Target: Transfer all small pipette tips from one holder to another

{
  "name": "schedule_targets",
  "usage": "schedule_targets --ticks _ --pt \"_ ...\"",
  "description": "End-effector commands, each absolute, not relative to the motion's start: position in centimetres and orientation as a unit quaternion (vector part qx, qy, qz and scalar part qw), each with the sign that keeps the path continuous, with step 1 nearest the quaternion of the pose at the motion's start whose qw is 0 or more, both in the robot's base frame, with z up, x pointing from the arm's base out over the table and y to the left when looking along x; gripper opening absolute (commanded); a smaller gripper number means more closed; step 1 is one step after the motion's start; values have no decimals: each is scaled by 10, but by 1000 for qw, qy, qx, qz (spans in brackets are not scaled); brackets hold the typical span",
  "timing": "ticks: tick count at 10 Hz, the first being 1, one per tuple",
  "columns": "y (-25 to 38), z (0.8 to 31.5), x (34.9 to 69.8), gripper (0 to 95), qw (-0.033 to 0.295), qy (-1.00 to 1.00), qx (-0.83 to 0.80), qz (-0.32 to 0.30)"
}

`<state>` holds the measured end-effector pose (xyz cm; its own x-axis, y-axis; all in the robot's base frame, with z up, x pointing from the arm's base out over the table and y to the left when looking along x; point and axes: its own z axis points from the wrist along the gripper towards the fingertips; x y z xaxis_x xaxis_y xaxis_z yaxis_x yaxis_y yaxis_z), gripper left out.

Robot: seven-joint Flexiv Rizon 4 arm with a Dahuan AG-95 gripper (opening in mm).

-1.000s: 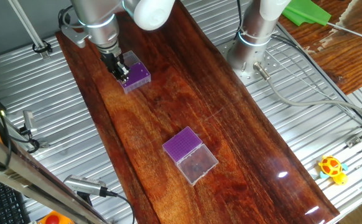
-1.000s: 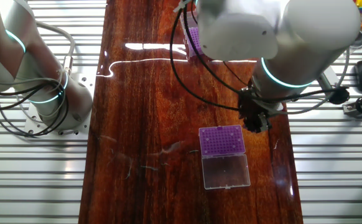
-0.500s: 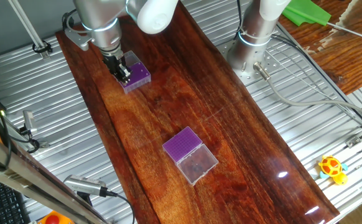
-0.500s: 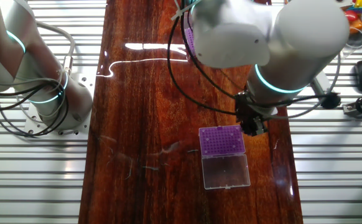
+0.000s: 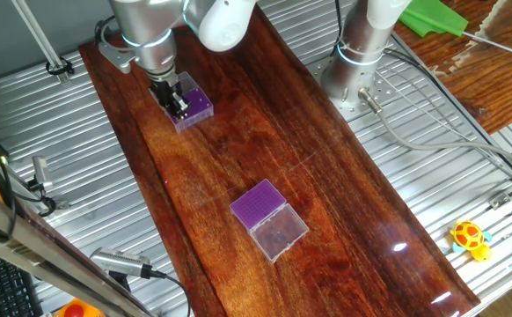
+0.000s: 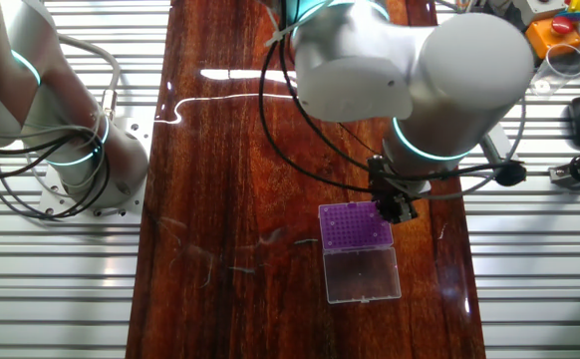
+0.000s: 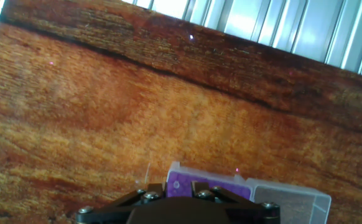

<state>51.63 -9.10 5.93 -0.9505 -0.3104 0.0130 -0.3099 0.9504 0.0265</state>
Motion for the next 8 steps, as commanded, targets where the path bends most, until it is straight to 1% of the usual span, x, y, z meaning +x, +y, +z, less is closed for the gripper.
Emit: schedule_targets --ticks 1,7,8 --pt "-91 59 515 190 9 -988 156 -13" --pt "-91 52 516 190 4 -987 158 -14" --pt "-91 51 516 0 2 -987 157 -13"
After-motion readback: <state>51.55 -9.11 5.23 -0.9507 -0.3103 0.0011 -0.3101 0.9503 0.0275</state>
